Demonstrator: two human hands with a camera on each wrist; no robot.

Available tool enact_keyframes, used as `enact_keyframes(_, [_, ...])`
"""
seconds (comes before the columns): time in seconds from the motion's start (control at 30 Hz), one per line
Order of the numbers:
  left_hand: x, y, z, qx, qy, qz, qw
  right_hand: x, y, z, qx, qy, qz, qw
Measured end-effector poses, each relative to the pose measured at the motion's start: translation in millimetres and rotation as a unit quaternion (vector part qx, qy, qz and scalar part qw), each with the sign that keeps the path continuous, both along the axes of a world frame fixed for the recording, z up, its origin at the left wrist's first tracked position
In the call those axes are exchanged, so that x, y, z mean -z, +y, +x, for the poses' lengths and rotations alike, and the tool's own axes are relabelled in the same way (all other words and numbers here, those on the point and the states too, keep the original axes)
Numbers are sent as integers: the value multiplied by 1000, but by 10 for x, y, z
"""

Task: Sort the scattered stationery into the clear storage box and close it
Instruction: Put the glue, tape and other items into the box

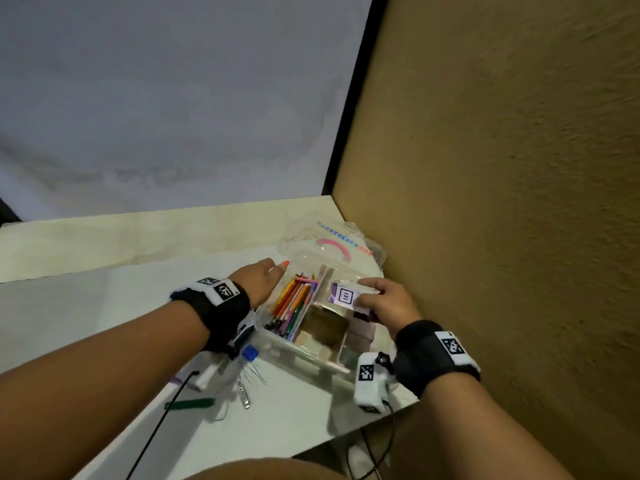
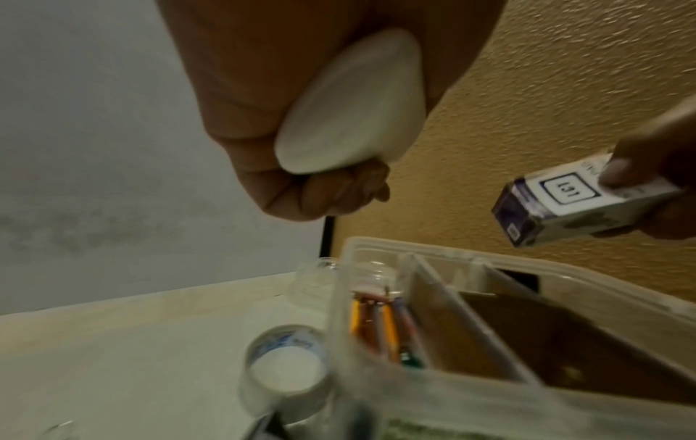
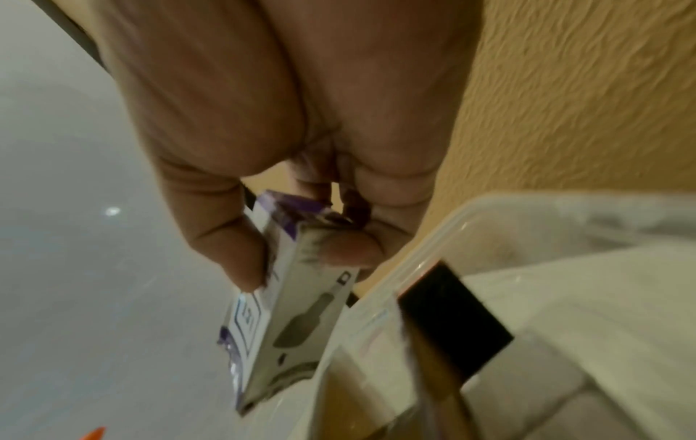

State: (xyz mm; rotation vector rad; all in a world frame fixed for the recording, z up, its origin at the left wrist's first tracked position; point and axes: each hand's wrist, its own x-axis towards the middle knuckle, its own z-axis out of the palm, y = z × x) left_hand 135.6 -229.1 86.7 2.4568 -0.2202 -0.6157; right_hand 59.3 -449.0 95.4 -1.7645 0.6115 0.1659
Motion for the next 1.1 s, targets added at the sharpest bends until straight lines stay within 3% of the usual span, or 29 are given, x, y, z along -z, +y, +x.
enact_keyframes(0.13, [-55,-330,-141,21,-22,-31,999,-63,-272,-152,-9,-2,-87,996])
enact_keyframes(0.3, [-94,-759,-344,38,5,-115,993,-51,-412,-262,-51,47,-189,979])
enact_keyframes(0.47, [-68,-1041,-444,91,2,-116,989,7,-322,-322,-237,145,-306,911])
enact_keyframes(0.6, [-4,-1090,-459,85,15,-143,986,201,-186,-309,-283,150,-362,875])
enact_keyframes(1.1, [122,-937,-465,61,52,-200,977,843,-44,-300,-270,100,-385,877])
